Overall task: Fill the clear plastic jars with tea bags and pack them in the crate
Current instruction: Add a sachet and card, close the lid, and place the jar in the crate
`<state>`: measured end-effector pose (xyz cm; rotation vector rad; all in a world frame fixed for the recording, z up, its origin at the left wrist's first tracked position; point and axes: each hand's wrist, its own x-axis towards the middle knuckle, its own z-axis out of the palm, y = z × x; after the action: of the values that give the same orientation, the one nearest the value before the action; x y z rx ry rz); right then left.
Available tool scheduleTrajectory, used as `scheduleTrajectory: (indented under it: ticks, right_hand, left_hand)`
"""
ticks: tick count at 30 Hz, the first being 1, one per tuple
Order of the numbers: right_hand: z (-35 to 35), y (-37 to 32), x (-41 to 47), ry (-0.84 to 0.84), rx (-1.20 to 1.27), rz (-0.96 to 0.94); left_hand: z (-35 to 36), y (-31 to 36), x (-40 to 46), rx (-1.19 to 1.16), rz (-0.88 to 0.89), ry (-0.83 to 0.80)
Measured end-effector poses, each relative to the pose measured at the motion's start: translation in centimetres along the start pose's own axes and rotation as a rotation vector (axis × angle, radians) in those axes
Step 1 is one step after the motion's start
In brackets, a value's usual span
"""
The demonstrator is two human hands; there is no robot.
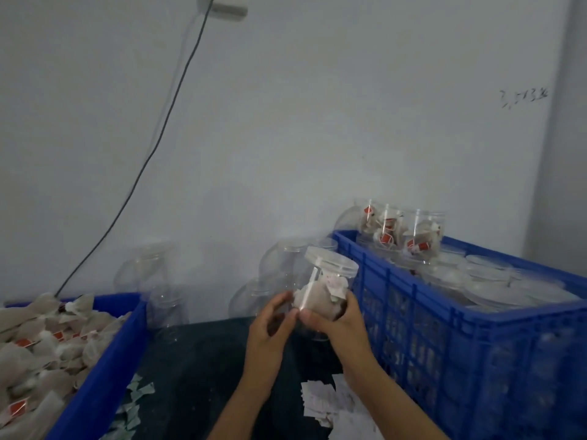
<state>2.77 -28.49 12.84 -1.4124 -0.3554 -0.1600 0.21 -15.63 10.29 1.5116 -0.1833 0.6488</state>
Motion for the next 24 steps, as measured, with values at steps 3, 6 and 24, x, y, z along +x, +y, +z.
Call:
scheduleTrajectory:
  ticks: [3,6,24]
  right_hand:
    - [-2.4,-2.6,1.5,0.055,-0.004,-0.077]
    - [-5.0,-5.1,3.3,0.113,-0.024,-0.128]
    - [-20.0,-9.1,10.8,0.369,-0.303,0.115]
  left_hand:
    - [3.1,1.6,1.9,0.000,0.051,-0.056]
    - [6.3,3.0,4.0,0.027,0.111,-0.121]
    - [21.8,2.5,8.9,0.810,0.231,-0.480]
